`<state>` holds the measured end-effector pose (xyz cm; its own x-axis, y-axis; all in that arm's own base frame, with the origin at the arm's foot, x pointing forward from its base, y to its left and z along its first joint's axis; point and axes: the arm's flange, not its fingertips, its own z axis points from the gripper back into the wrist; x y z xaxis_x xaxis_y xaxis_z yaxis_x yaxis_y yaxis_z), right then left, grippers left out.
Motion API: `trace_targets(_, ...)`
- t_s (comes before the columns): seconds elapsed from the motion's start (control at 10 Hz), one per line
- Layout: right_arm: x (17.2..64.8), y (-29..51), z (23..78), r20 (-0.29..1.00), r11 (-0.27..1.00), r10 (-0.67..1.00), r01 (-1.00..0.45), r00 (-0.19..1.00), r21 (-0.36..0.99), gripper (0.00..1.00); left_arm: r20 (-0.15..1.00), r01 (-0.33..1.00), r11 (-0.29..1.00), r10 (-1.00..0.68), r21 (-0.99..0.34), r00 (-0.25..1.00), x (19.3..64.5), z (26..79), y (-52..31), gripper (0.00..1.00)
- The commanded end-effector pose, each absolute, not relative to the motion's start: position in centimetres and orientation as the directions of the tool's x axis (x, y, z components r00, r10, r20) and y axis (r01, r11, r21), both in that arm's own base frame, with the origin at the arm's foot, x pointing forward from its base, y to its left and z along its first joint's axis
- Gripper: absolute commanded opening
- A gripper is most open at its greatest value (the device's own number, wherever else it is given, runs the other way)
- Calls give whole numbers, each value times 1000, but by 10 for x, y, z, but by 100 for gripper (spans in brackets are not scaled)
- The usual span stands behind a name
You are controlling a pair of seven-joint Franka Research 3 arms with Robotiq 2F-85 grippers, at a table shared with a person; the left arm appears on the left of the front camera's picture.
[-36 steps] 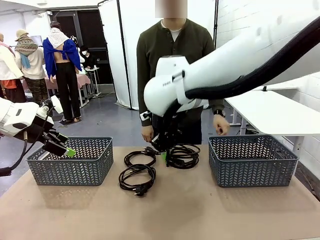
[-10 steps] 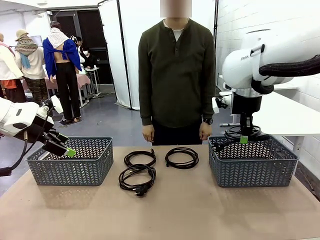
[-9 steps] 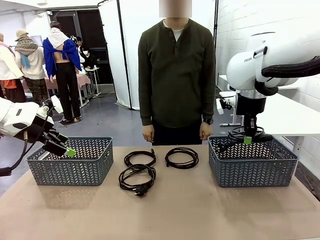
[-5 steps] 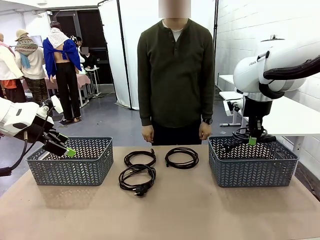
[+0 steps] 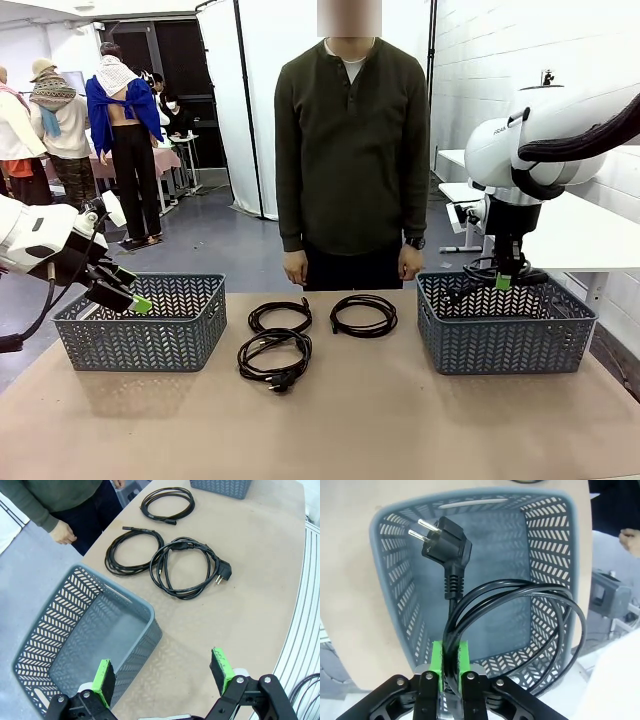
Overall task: Organize the cables according to human instructions.
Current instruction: Pick up a bundle of cables and place it in the basket indicated by the human.
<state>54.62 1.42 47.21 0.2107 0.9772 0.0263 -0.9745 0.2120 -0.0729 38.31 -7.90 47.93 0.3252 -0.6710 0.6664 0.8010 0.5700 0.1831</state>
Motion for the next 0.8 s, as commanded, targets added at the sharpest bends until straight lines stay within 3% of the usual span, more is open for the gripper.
trace_targets(0.0, 556, 11, 471, 57, 178, 983, -980, 173, -87, 0, 669, 804, 566, -670, 181, 321, 386, 477, -76, 100)
trace_targets(0.1, 558, 11, 469, 48, 183, 983, -980, 180, -81, 0, 669, 804, 566, -670, 181, 321, 386, 477, -76, 100)
trace_targets(0.6, 561, 15, 466, 81, 225, 973, -969, 217, -100, 96, 669, 804, 566, -670, 181, 321, 386, 477, -76, 100)
trace_targets(0.7, 559, 14, 467, 87, 238, 969, -966, 230, -99, 100, 669, 804, 566, -670, 181, 321, 386, 477, -76, 100)
